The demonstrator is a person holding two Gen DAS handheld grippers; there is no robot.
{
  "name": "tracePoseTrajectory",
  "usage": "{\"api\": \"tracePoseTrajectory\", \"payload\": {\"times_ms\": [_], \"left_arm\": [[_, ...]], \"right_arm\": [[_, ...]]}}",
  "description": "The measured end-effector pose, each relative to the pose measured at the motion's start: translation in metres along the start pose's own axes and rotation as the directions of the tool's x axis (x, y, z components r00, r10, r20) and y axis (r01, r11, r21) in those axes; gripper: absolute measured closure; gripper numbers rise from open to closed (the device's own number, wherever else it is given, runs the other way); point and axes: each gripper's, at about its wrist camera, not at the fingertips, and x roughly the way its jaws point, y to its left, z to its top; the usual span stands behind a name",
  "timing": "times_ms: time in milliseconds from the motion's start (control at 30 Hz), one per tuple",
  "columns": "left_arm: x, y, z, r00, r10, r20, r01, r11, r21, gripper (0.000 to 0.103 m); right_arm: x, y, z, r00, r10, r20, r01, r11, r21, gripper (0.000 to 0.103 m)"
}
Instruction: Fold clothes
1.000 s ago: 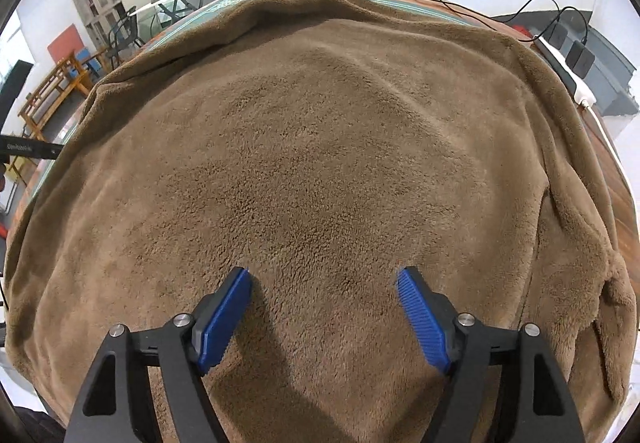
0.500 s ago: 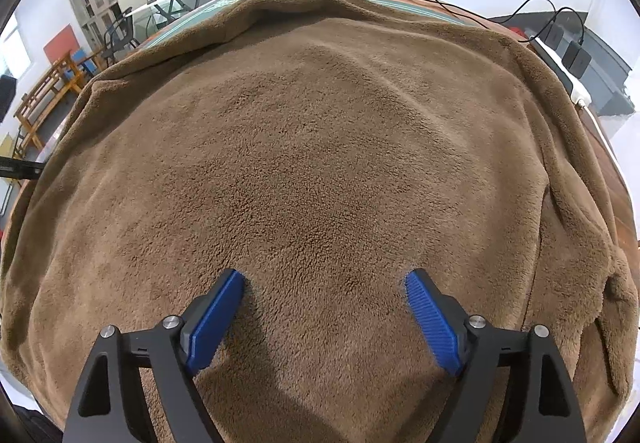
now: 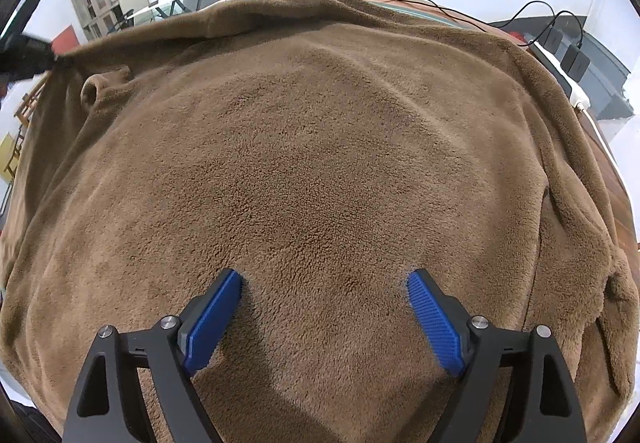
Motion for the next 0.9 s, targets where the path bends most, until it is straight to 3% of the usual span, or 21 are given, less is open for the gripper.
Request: {"api": "tracePoseTrajectory", "payload": {"times_ms": [133, 200, 300, 433, 600, 900], "left_arm": [[0.033, -0.005, 0.004, 0.994, 0.054, -0.093, -0.054, 0.999, 0.009, 0.077], [0.045, -0.007, 0.003, 0.989, 0.068, -0.132, -0.068, 0.998, 0.01, 0.054], [0.043, -0.021, 0.001, 0.991, 0.053, -0.121, -0.054, 0.999, -0.005, 0.038], [0.024, -0.025, 0.0, 0.996, 0.032, -0.085, -0.034, 0.999, -0.025, 0.032], [0.001, -0.039, -0.002, 0.999, 0.036, -0.029, -0.035, 0.999, 0.021, 0.025], [0.013, -0.083, 0.001, 0.998, -0.015, -0.057, 0.021, 0.995, 0.097, 0.024]], "right_arm": [[0.003, 0.005, 0.003, 1.0, -0.003, 0.002, 0.003, 1.0, -0.001, 0.012], [0.003, 0.005, -0.001, 1.0, -0.002, 0.008, 0.002, 1.0, -0.002, 0.011], [0.001, 0.005, -0.007, 1.0, 0.0, 0.018, 0.0, 1.0, -0.005, 0.007], [0.006, 0.003, -0.006, 1.0, 0.001, 0.021, 0.0, 1.0, -0.01, 0.001], [0.023, 0.009, 0.002, 1.0, -0.004, 0.019, 0.005, 1.0, -0.005, 0.001], [0.007, -0.005, -0.013, 0.999, -0.004, 0.033, 0.004, 1.0, -0.004, 0.001]]}}
